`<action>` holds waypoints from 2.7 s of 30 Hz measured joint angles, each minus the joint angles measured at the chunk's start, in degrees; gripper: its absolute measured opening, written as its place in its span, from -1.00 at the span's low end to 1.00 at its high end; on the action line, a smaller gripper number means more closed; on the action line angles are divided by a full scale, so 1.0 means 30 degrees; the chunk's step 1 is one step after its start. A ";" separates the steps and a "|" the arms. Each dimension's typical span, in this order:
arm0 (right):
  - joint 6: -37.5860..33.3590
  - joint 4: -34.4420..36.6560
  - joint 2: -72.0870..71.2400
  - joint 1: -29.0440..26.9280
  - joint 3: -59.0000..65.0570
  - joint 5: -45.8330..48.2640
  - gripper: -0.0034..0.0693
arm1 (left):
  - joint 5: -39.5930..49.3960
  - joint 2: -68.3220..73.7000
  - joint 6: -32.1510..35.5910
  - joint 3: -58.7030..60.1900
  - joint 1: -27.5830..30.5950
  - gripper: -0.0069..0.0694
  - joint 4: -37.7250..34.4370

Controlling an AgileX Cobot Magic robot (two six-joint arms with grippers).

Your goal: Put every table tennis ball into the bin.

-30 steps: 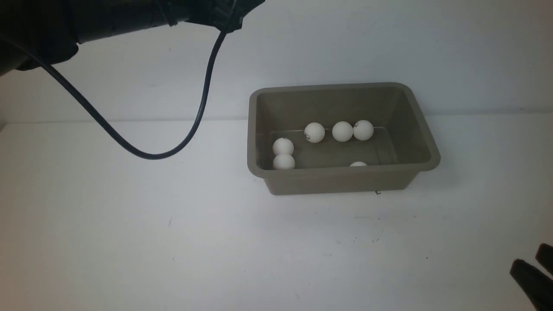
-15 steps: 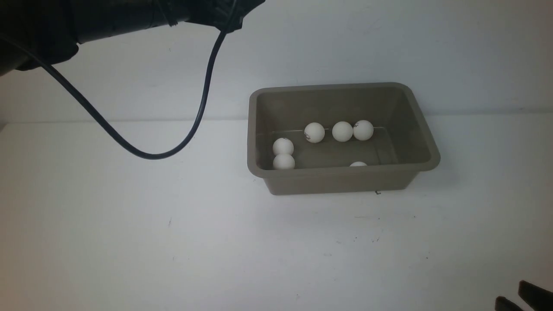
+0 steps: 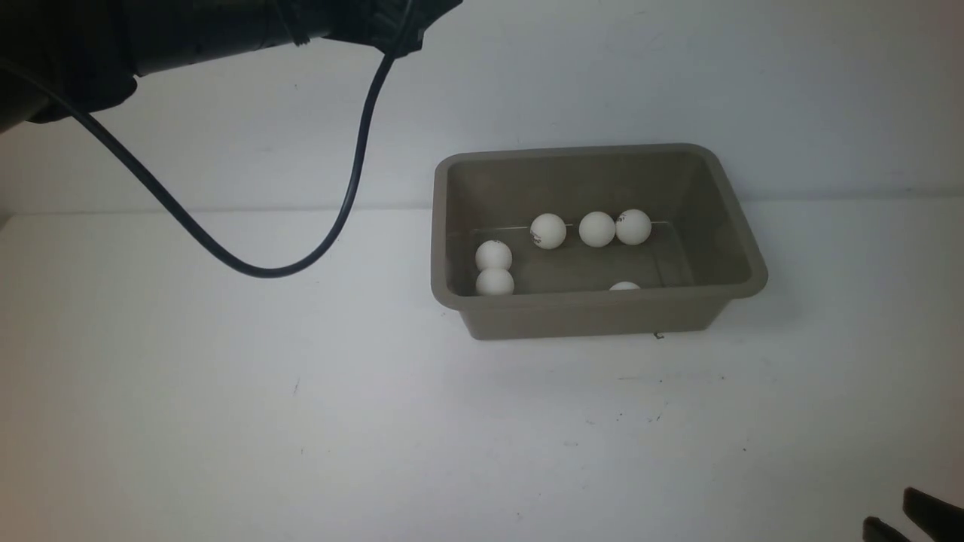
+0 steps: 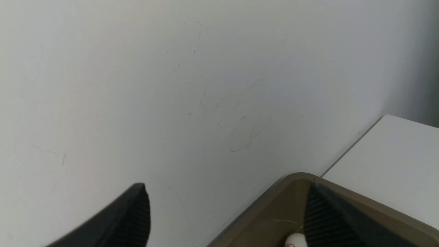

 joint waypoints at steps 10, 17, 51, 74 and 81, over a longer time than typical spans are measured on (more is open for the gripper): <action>0.0000 -0.0073 0.0000 0.0000 0.0000 0.0000 -0.24 | 0.3191 0.0000 0.0000 0.0000 0.0000 0.61 -0.0799; 0.0000 -0.0073 0.0000 0.0000 0.0000 -0.0046 -0.24 | 0.4096 0.0017 0.0000 0.0000 0.0000 0.61 -0.2163; 0.0000 -0.0109 0.0000 0.0000 0.0023 -0.0046 -0.24 | 0.9355 -0.5736 -2.5482 0.0036 -0.0131 0.61 2.2937; 0.0000 -0.0123 0.0000 0.0000 0.0023 -0.0046 -0.24 | 0.4810 -1.5483 -3.0736 0.9318 -0.0131 0.61 2.9461; 0.0000 -0.0123 0.0000 0.0000 0.0023 -0.0046 -0.24 | 0.3297 -1.8526 -3.1619 1.4835 -0.0131 0.61 2.9482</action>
